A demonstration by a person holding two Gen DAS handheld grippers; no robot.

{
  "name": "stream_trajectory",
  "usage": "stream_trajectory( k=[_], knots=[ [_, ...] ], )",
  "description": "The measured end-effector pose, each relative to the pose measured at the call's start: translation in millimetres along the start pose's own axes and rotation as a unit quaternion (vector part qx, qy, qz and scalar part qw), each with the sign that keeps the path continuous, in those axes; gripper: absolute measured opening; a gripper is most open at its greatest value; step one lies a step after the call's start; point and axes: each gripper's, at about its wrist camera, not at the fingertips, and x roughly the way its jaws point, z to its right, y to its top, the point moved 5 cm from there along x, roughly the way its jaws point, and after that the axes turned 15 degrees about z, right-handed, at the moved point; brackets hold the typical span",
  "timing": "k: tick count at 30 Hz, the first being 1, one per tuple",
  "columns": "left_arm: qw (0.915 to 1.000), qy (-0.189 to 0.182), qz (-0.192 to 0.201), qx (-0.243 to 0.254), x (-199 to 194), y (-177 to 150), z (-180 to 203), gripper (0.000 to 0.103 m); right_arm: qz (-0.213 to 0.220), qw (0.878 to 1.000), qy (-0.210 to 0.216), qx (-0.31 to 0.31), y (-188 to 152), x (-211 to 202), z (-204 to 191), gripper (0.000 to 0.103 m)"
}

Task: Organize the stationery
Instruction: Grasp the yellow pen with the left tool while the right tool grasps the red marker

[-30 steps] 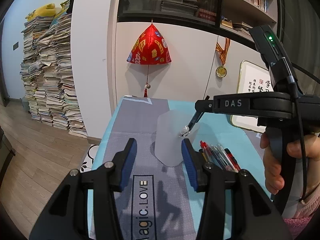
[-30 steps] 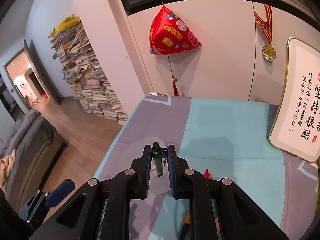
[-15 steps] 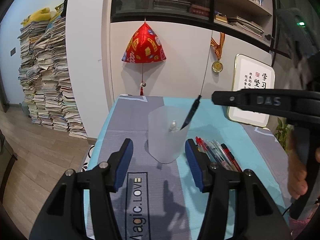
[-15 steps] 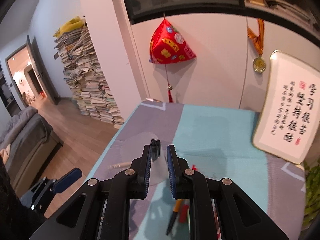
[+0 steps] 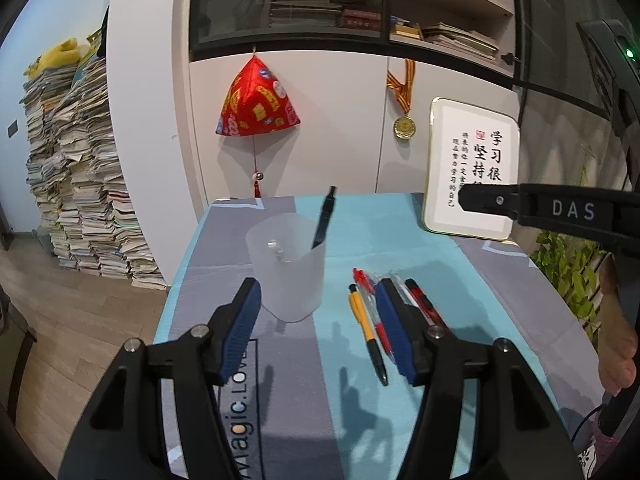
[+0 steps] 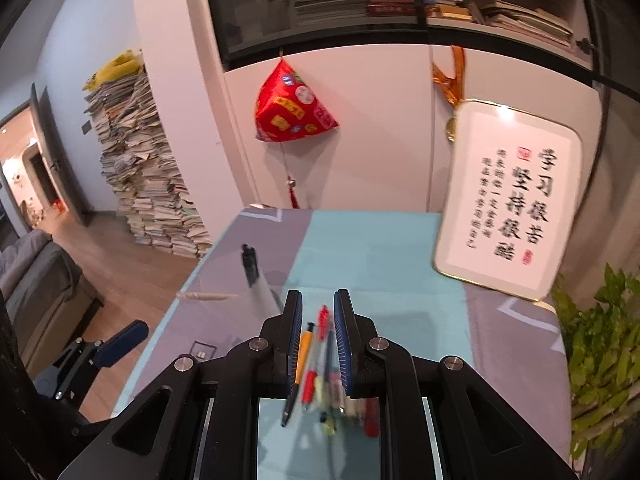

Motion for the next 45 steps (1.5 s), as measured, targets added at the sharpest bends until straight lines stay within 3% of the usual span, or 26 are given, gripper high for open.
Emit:
stream_trajectory(
  k=[11, 15, 20, 24, 29, 36, 41, 45],
  knots=[
    [0.9996, -0.009, -0.016, 0.021, 1, -9, 29, 0.064, 0.029, 0.998, -0.05, 0.01, -9, -30, 34, 0.016],
    [0.999, -0.013, -0.036, 0.021, 7, -19, 35, 0.063, 0.022, 0.999, -0.045, 0.018, -13, -33, 41, 0.016],
    [0.9965, -0.022, -0.076, 0.028, 17, -41, 41, 0.061, -0.026, 0.999, -0.028, 0.018, -38, -19, 53, 0.016],
    [0.9922, -0.04, -0.116, 0.02, 29, -62, 45, 0.051, -0.099, 0.995, -0.019, 0.025, -79, 3, 69, 0.016],
    [0.9851, -0.055, -0.163, 0.002, 51, -83, 48, 0.041, -0.152, 0.988, -0.002, 0.031, -109, 28, 73, 0.016],
    [0.9802, -0.044, -0.193, -0.008, 69, -100, 38, 0.035, -0.17, 0.985, 0.015, -0.012, -123, 41, 58, 0.016],
    [0.9817, -0.043, -0.185, 0.004, 73, -97, 36, 0.033, -0.18, 0.983, 0.014, -0.036, -131, 46, 51, 0.016],
    [0.9823, -0.045, -0.182, 0.0, 75, -97, 30, 0.027, -0.189, 0.981, 0.03, -0.032, -133, 45, 48, 0.016]
  ],
)
